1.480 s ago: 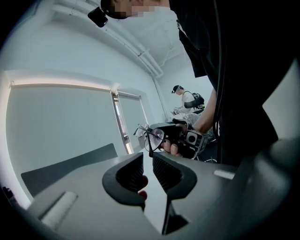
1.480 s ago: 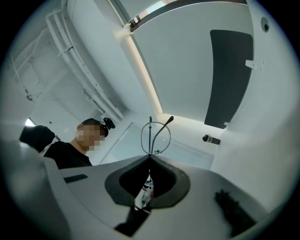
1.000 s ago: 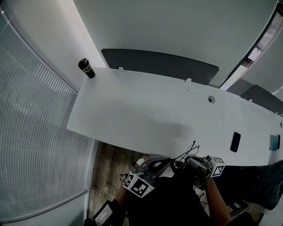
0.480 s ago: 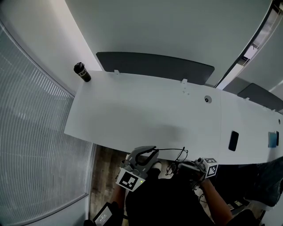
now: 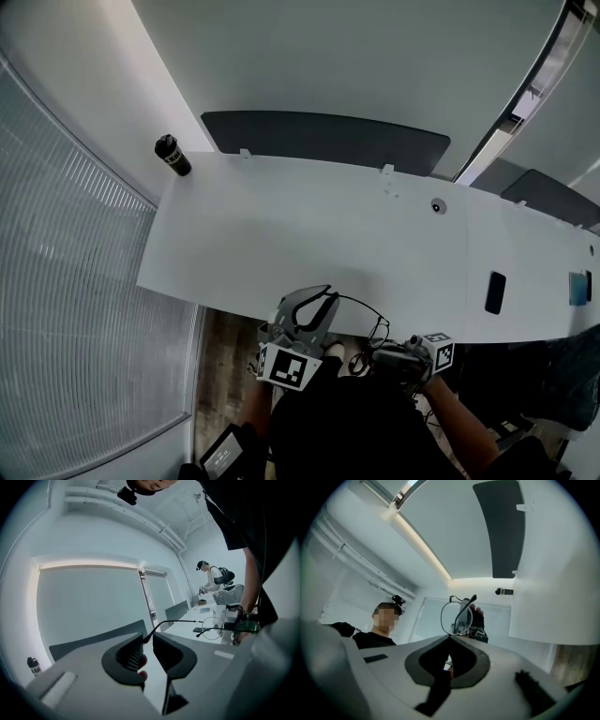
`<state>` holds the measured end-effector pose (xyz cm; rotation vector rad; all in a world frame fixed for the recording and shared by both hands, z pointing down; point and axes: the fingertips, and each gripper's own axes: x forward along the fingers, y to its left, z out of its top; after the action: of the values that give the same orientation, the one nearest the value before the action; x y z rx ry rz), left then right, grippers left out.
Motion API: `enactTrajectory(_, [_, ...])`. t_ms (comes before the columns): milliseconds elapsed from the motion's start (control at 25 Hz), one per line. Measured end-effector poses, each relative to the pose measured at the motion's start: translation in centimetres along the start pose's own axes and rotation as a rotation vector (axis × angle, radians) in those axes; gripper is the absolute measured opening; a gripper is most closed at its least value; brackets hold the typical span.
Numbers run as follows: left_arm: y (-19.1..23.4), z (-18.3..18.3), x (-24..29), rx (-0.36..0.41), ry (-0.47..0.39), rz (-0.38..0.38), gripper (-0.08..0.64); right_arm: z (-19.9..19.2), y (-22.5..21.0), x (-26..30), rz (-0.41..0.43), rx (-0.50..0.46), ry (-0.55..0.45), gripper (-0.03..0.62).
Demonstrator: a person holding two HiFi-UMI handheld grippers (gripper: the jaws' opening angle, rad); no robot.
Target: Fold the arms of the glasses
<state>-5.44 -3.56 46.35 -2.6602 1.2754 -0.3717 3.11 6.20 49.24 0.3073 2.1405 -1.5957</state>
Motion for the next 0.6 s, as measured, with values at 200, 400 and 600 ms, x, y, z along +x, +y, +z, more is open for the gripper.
enactTrajectory(200, [-0.1, -0.6, 0.4, -0.003, 0.027, -0.007, 0.072, -0.6, -0.1, 0.1, -0.013, 0.017, 0.014, 0.009])
enactTrajectory(400, [-0.9, -1.4, 0.1, -0.029, 0.026, -0.058, 0.080, -0.4, -0.6, -0.6, -0.021, 0.043, -0.051, 0.009])
enactTrajectory(600, [-2.6, -2.9, 0.0, -0.034, 0.050, -0.114, 0.101, 0.5, -1.3, -2.2, -0.015, 0.096, -0.165, 0.009])
